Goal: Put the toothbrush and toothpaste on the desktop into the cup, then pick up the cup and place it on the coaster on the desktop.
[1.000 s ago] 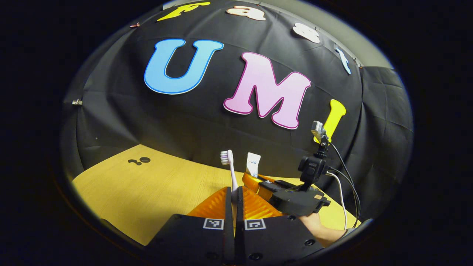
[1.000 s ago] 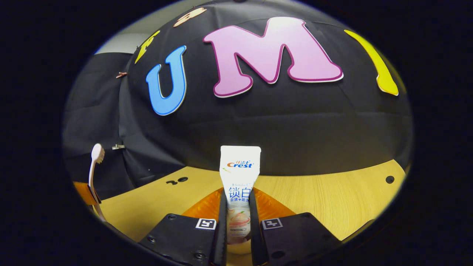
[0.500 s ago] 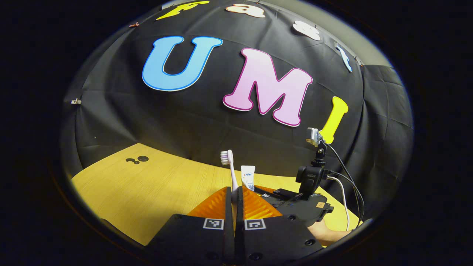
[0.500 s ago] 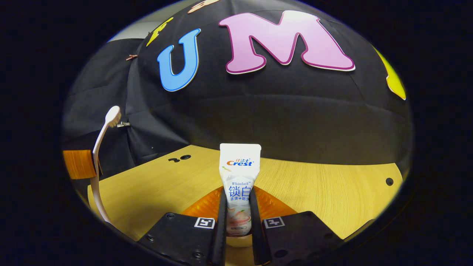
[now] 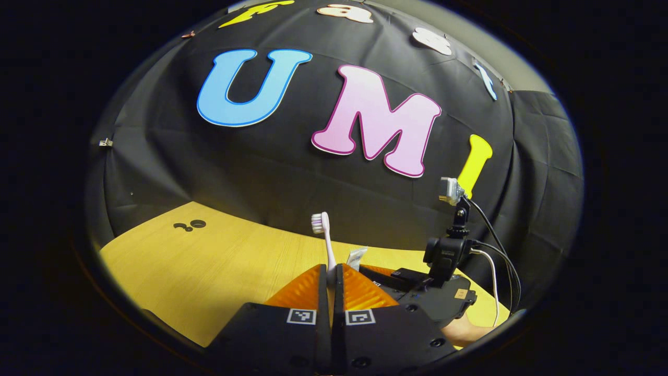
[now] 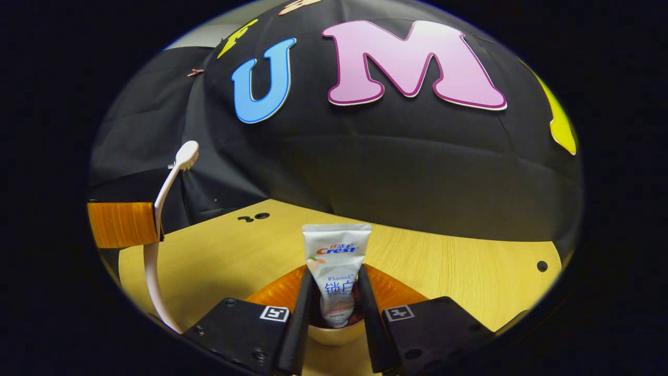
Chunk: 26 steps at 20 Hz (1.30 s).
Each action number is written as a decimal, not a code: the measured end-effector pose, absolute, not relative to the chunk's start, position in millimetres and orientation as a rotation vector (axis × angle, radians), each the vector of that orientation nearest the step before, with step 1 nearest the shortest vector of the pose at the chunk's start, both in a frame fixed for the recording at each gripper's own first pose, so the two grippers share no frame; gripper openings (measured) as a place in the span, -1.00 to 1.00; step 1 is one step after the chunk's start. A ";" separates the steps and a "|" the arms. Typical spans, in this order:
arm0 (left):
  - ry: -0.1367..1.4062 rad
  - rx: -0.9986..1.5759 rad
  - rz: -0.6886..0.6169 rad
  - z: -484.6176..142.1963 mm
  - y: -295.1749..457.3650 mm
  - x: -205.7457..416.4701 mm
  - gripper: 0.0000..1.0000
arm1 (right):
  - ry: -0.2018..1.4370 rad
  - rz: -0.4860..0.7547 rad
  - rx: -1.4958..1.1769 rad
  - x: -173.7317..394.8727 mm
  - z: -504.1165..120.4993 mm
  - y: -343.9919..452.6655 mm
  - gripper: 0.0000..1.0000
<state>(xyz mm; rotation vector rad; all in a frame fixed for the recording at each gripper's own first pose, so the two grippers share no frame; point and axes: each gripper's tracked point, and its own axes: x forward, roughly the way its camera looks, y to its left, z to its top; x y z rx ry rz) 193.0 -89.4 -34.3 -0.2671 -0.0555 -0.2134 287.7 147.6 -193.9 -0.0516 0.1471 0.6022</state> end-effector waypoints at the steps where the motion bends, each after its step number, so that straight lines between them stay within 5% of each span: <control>1: -0.057 -0.265 -0.213 -32.7 -90.3 193.7 -0.88 | 0.140 0.608 -0.047 285.5 -190.0 147.8 0.04; 6: -0.081 -0.278 -0.223 -23.8 -98.0 199.4 -0.88 | 0.053 0.603 -0.003 281.3 -150.4 141.4 0.14; 10: -0.128 -0.333 -0.225 -10.6 -103.5 210.2 -0.78 | 0.016 0.629 0.107 267.5 -119.8 129.9 0.62; 14: -0.202 -0.382 -0.207 8.5 -105.8 224.3 -0.88 | 0.004 0.576 0.277 255.0 -93.2 85.5 0.63; 17: -0.258 -0.357 -0.210 21.5 -112.9 236.4 -0.88 | 0.101 0.475 0.258 243.6 -121.6 48.7 0.63; 26: -0.358 -0.282 -0.190 18.5 -137.5 273.8 -0.88 | 0.272 0.456 0.428 195.3 -172.8 31.4 0.64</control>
